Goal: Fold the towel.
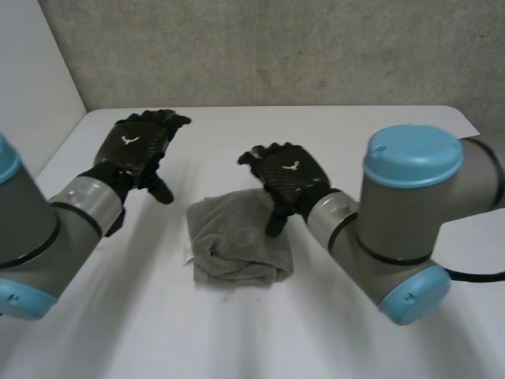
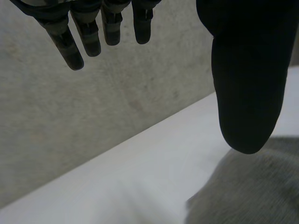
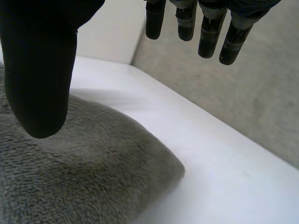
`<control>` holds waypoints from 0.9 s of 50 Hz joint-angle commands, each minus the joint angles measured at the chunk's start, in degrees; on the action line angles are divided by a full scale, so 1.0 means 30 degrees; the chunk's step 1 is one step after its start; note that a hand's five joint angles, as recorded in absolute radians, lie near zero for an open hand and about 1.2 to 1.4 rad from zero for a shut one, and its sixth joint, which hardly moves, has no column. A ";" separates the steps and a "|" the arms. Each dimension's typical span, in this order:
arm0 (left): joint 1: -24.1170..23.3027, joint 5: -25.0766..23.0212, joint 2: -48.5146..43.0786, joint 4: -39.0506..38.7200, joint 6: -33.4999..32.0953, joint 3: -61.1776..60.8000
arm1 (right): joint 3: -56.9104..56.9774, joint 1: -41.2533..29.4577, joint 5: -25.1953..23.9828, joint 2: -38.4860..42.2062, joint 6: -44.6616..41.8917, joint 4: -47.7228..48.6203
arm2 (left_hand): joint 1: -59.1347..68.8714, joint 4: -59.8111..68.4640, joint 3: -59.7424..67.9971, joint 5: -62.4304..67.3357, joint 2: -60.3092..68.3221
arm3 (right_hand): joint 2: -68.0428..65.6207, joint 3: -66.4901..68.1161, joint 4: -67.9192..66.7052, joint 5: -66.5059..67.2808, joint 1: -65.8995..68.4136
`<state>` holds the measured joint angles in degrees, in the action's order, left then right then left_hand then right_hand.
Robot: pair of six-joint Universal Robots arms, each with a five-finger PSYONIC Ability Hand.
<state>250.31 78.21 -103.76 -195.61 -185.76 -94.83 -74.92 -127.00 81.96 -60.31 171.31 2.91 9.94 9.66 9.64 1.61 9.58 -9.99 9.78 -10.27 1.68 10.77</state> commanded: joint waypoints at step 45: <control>-0.1880 0.4925 0.3378 0.5467 0.0425 0.5157 | -0.0047 0.4949 0.2738 -0.6380 0.0467 0.0203 | 0.0036 0.0129 0.0135 -0.0522 0.0155 | -0.0002 0.0074 0.0089 -0.0562 -0.0256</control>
<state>240.03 92.84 -104.06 -179.61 -184.77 -78.78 -69.47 -115.96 84.04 -71.99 173.08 0.09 9.73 9.58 9.50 1.61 9.48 -9.58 9.56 -9.95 1.47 10.33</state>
